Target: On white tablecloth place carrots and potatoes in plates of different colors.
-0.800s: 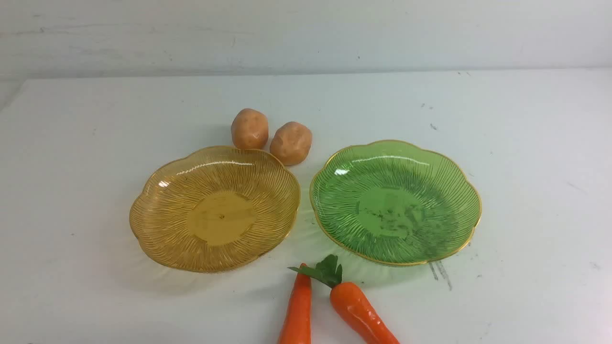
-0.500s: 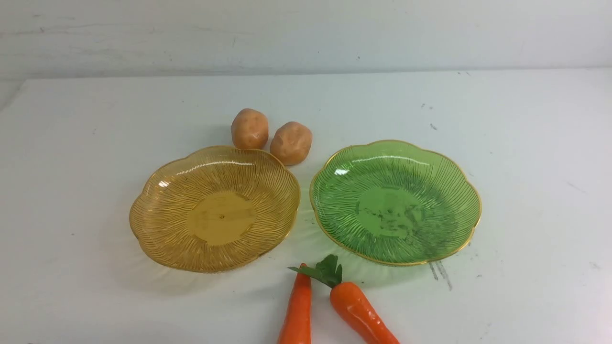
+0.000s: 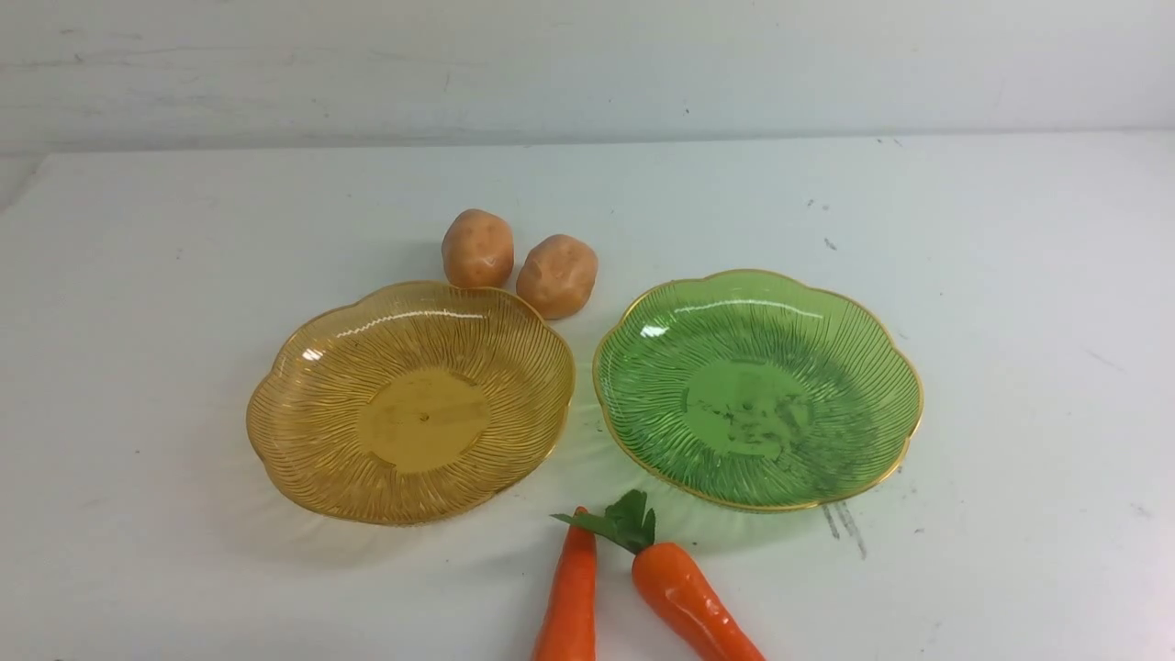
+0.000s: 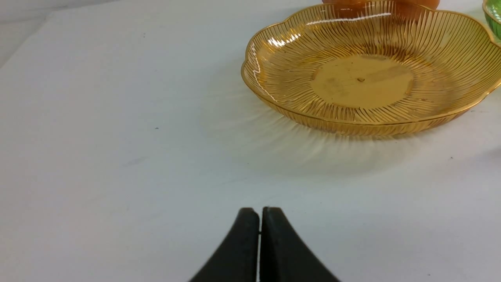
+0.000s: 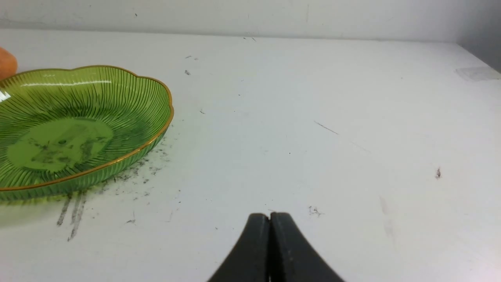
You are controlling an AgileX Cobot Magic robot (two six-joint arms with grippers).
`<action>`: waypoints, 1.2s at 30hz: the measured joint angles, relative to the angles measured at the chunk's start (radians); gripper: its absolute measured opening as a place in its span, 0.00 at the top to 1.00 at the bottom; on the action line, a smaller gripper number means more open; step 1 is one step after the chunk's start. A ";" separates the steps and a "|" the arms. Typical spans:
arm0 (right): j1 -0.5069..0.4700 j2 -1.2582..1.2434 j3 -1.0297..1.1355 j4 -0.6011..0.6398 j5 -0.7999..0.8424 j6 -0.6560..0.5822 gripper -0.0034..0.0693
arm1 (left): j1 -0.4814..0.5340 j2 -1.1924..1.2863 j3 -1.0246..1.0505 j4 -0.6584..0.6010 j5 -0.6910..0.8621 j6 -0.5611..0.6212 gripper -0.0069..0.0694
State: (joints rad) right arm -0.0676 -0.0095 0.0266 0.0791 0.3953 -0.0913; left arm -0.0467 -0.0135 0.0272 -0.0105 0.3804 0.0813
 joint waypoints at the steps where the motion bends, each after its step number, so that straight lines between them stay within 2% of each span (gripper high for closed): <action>1: 0.000 0.000 0.000 0.000 0.000 0.000 0.97 | 0.000 0.000 0.000 -0.003 -0.004 0.001 0.91; 6: 0.000 0.000 0.000 0.000 0.000 0.000 0.97 | 0.000 0.000 0.001 -0.113 -0.077 -0.056 0.91; 8: 0.000 0.000 0.000 0.000 0.000 0.000 0.97 | 0.000 0.000 0.001 -0.309 -0.181 -0.158 0.91; 10: 0.000 0.000 0.000 0.000 0.000 0.000 0.97 | 0.000 0.000 0.001 -0.439 -0.226 -0.205 0.91; 11: 0.000 0.000 0.000 -0.001 0.000 0.000 0.97 | 0.000 0.000 0.001 -0.451 -0.231 -0.211 0.91; 12: 0.000 0.000 0.000 -0.001 0.000 0.000 0.97 | 0.000 0.000 0.001 -0.530 -0.264 -0.226 0.91; 15: 0.000 0.000 0.000 0.026 -0.016 0.016 0.97 | 0.000 0.000 0.001 -0.642 -0.351 -0.237 0.91; 16: 0.003 0.000 0.003 0.105 -0.073 0.056 0.97 | 0.000 0.000 0.001 -0.727 -0.450 -0.240 0.91; 17: 0.003 0.000 0.004 0.130 -0.092 0.069 0.97 | 0.000 0.000 0.001 -0.734 -0.461 -0.240 0.91; 19: 0.003 0.000 0.005 0.334 -0.219 0.181 0.97 | 0.000 0.000 0.001 -0.785 -0.606 -0.241 0.91; 21: 0.003 0.000 0.005 0.561 -0.302 0.286 0.97 | 0.000 -0.001 -0.038 -0.786 -0.685 -0.242 0.91; 23: 0.003 0.000 0.005 0.703 -0.342 0.312 0.97 | 0.000 -0.001 -0.127 -0.725 -0.675 -0.232 0.91; 25: 0.003 0.000 0.005 0.738 -0.356 0.288 0.97 | 0.000 0.018 -0.264 -0.616 -0.594 -0.210 0.91; 28: 0.003 0.000 0.005 0.773 -0.356 0.260 0.97 | 0.000 0.131 -0.484 -0.467 -0.330 -0.170 0.91; 31: 0.011 0.000 -0.021 0.784 -0.297 0.218 0.97 | 0.000 0.327 -0.663 -0.356 0.079 -0.145 0.91; 33: 0.031 0.003 -0.115 0.744 -0.177 0.105 0.97 | -0.001 0.493 -0.765 -0.305 0.400 -0.142 0.91; 35: 0.047 0.066 -0.261 0.725 -0.030 -0.008 0.97 | -0.001 0.691 -0.820 -0.273 0.637 -0.124 0.91; 36: 0.050 0.106 -0.327 0.725 0.013 -0.031 0.97 | -0.001 0.732 -0.824 -0.268 0.677 -0.115 0.91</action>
State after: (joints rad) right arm -0.0172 0.0968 -0.3007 0.8044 0.4083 -0.1226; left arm -0.0476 0.7183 -0.7965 -0.2784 1.0578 -0.0337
